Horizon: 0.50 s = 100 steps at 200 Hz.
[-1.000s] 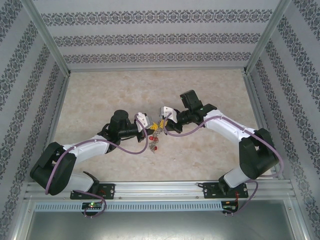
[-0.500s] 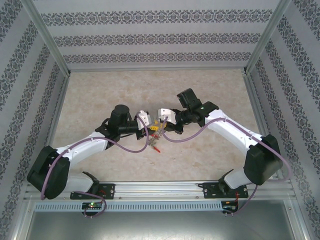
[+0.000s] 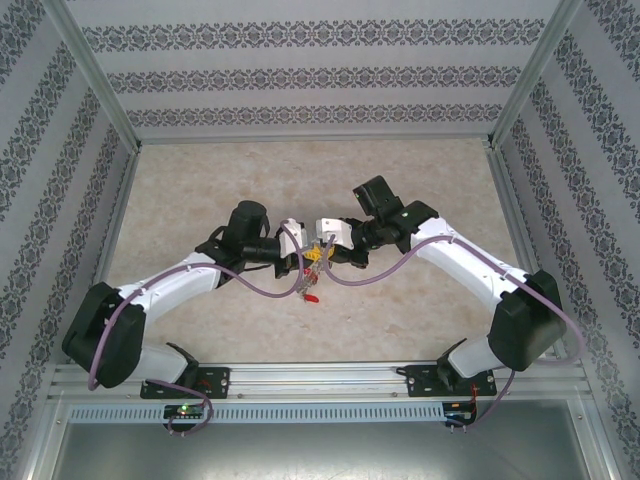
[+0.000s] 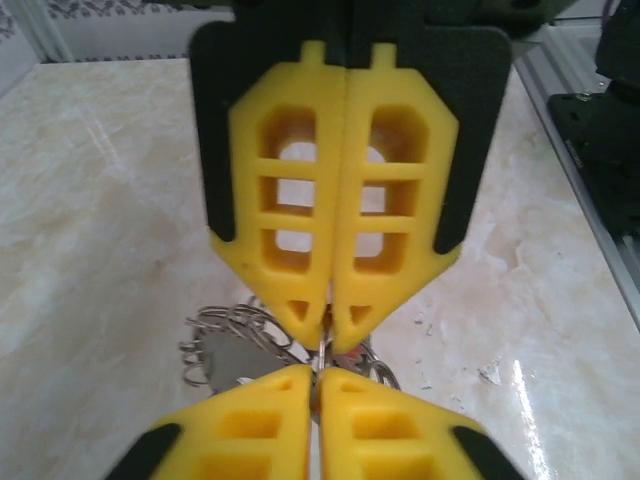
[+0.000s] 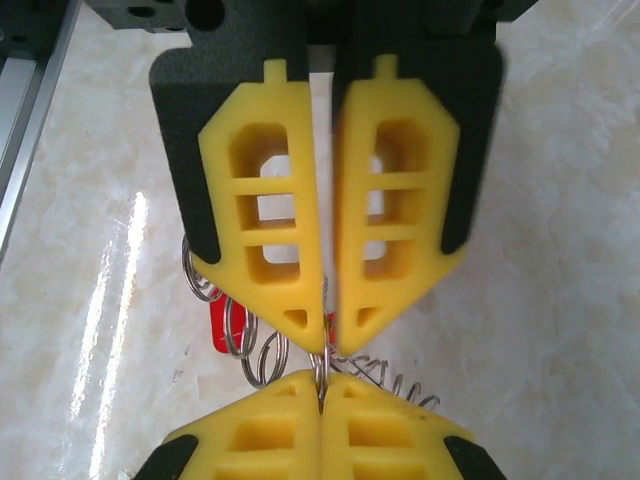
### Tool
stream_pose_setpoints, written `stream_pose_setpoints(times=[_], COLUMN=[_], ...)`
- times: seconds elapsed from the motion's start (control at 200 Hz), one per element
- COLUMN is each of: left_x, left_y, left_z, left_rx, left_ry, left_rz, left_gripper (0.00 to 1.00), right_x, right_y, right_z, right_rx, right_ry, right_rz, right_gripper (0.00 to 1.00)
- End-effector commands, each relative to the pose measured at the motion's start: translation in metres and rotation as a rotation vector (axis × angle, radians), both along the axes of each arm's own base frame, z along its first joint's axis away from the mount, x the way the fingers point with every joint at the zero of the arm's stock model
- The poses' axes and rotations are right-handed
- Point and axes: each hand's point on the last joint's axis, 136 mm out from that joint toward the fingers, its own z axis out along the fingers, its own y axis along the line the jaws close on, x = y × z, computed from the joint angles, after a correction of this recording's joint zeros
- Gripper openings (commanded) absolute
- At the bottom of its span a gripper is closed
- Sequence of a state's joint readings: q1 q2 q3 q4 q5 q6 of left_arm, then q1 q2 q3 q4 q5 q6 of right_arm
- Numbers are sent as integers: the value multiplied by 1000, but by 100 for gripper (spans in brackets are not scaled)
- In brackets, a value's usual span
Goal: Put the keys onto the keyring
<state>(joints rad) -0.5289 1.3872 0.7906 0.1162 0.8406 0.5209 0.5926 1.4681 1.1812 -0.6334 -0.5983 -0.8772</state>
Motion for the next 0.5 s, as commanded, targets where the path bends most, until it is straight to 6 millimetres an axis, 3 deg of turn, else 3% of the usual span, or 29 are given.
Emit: stream_pose_setpoints(times=[0.0,0.095,0.185,0.295,0.495], left_x=[-5,0,9,9,8], left_y=[-10,-7,-5,-6,-5], left_z=[11,12,20,25,15], left_rx=[-28,-43,-117,-178,-201], left_ry=[-16,-26,-23,-11,12], left_rz=[-70,-18,42,56,68], left_gripper=[0,0,0,0,0], right_x=[-5,-5,-5,0,8], right_y=[19,19,13,7,2], right_z=[33,34,25,16,-3], right_rx=[131,157,153,216,262], right_ry=[-38,-18,5,49,99], right_rz=[55,42,25,-18,-53], right_gripper=[5,12,15,27,30])
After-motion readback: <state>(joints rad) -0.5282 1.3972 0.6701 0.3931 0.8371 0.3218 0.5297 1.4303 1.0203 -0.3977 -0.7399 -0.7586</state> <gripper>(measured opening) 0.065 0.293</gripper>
